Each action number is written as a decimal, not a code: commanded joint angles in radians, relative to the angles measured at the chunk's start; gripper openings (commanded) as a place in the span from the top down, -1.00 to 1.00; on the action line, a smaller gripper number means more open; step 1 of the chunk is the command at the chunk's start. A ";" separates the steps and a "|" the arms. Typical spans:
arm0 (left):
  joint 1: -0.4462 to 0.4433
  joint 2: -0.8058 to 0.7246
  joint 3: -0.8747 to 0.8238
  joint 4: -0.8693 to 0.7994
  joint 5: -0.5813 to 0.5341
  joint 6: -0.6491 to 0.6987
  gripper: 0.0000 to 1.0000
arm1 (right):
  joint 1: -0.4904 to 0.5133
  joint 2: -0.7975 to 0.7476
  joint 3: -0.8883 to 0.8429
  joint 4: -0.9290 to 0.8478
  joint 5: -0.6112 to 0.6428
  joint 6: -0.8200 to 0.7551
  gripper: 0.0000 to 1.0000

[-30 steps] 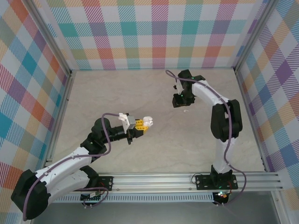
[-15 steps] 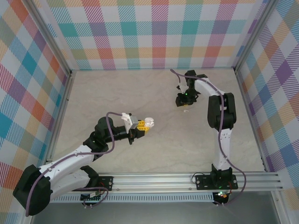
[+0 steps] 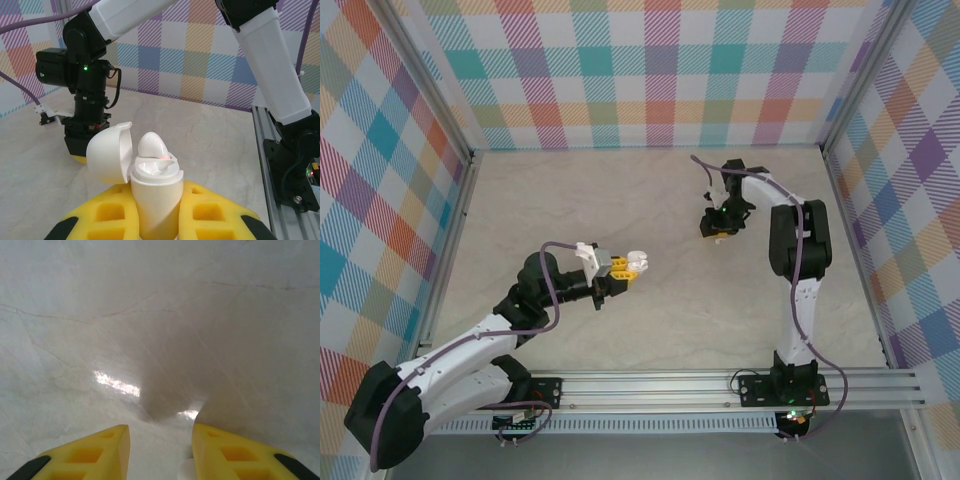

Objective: Insert wireless bluetooth earbuds into charging case

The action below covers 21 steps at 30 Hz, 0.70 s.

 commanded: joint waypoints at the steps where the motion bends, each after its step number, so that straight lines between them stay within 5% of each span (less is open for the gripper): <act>1: 0.001 -0.024 -0.006 0.004 0.014 0.004 1.00 | -0.001 -0.049 -0.039 -0.051 0.004 0.041 0.23; 21: 0.001 -0.119 -0.018 -0.042 0.011 -0.017 1.00 | -0.019 -0.121 -0.130 -0.062 0.024 0.078 0.09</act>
